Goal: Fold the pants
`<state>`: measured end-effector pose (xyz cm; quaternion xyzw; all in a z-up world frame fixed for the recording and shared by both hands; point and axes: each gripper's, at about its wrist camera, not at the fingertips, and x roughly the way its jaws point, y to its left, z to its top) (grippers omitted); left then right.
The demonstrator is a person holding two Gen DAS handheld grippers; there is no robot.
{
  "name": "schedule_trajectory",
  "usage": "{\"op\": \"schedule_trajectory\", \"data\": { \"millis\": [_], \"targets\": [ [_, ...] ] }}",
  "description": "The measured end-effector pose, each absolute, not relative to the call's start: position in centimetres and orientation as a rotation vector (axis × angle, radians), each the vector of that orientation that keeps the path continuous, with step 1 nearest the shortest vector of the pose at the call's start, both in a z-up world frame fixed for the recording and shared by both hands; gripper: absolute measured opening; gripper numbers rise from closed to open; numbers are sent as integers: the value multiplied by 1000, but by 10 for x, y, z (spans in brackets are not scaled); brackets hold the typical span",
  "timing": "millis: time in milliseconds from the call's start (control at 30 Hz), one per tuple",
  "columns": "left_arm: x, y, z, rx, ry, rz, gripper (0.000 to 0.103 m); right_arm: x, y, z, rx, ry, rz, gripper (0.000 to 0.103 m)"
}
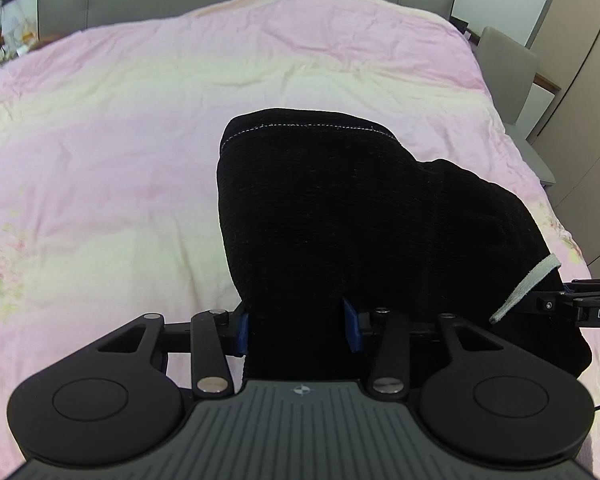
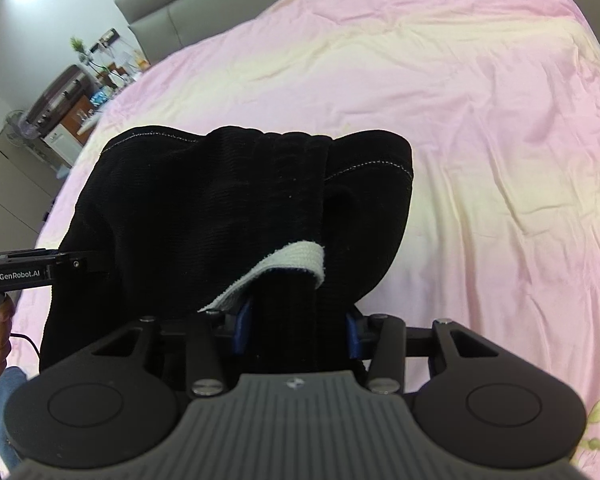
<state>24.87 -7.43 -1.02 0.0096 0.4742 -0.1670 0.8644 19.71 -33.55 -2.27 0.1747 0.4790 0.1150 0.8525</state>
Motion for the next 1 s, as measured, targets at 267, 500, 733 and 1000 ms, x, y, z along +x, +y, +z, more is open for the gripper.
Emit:
{"op": "schedule_trajectory", "data": {
  "millis": [267, 500, 733, 1000],
  "targets": [
    [219, -7, 66, 107, 930, -287, 49, 173, -257, 34, 384, 940, 384, 41],
    [224, 49, 70, 136, 926, -233, 49, 183, -168, 47, 397, 934, 477, 41],
    [264, 107, 36, 112, 956, -197, 49, 218, -90, 20, 380, 957, 503, 40],
    [319, 156, -25, 67, 1029, -200, 49, 280, -40, -40, 307, 999, 479, 40]
  ]
}}
